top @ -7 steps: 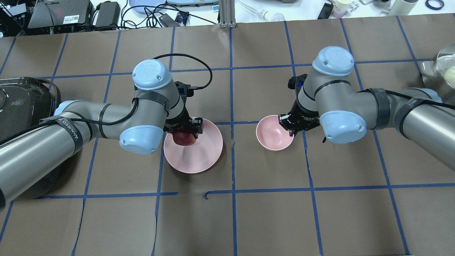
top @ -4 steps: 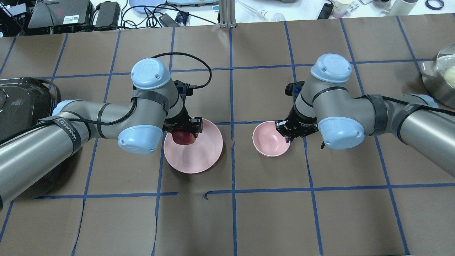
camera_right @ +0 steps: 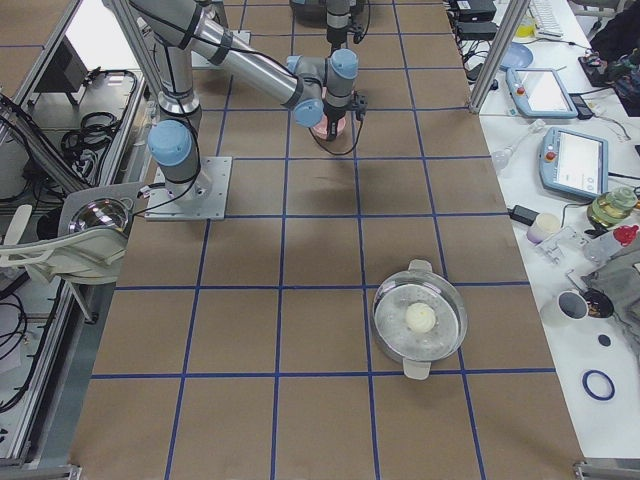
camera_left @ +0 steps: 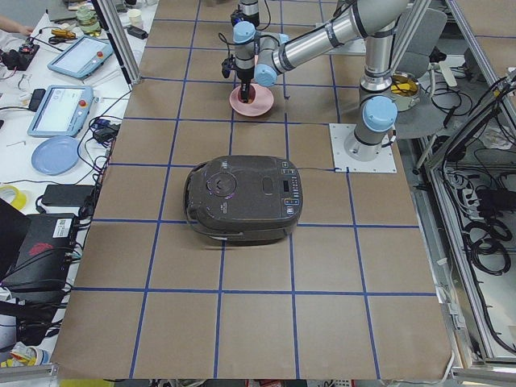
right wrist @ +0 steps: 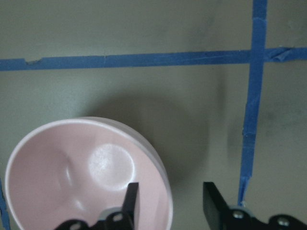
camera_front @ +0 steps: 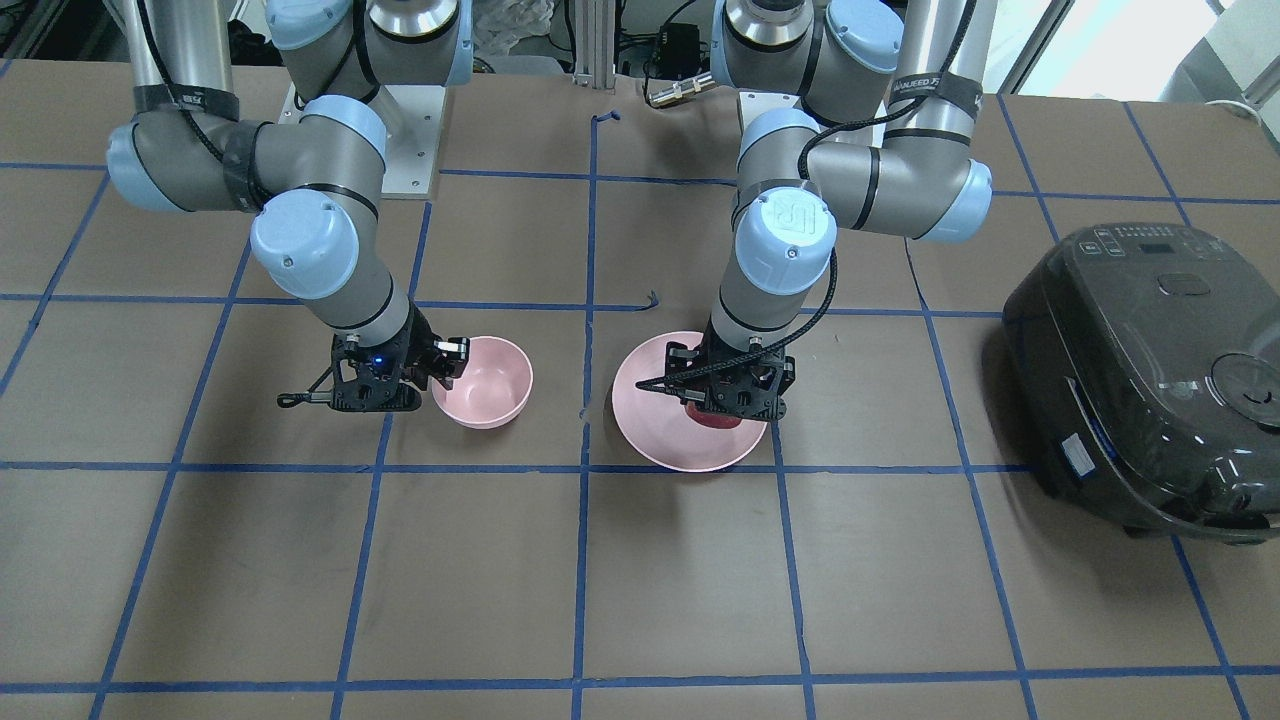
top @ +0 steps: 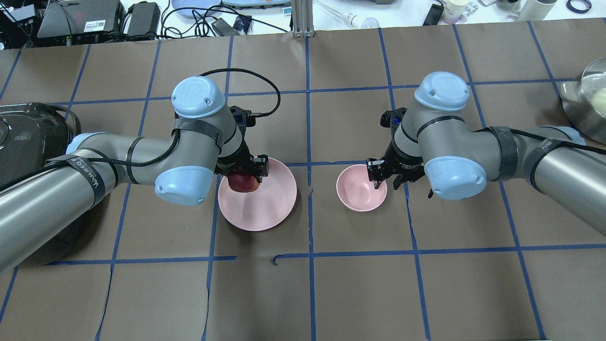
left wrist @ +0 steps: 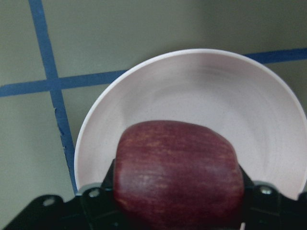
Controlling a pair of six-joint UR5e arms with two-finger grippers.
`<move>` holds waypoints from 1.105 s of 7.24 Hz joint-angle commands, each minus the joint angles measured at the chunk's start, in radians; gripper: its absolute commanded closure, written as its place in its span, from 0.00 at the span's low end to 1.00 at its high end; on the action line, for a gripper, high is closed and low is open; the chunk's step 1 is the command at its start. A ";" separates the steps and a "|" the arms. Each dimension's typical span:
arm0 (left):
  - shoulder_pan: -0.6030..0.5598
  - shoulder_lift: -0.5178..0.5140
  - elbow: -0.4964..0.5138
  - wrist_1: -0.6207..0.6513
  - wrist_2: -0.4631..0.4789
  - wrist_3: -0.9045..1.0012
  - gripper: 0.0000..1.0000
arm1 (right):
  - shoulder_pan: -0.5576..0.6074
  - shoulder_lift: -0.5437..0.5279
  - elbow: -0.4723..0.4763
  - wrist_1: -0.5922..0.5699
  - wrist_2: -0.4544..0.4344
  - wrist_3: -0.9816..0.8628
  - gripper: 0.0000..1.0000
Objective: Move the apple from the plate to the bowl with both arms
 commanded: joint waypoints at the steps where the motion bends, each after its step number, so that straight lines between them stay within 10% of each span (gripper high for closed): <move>1: 0.000 0.003 0.001 -0.003 0.000 0.000 0.88 | -0.013 -0.044 -0.094 0.075 -0.066 -0.005 0.00; 6: 0.000 0.007 0.001 -0.005 0.000 0.000 0.91 | -0.110 -0.106 -0.526 0.603 -0.125 -0.022 0.00; 8: 0.000 0.009 0.001 -0.003 -0.003 0.000 0.92 | -0.125 -0.151 -0.552 0.613 -0.117 -0.037 0.00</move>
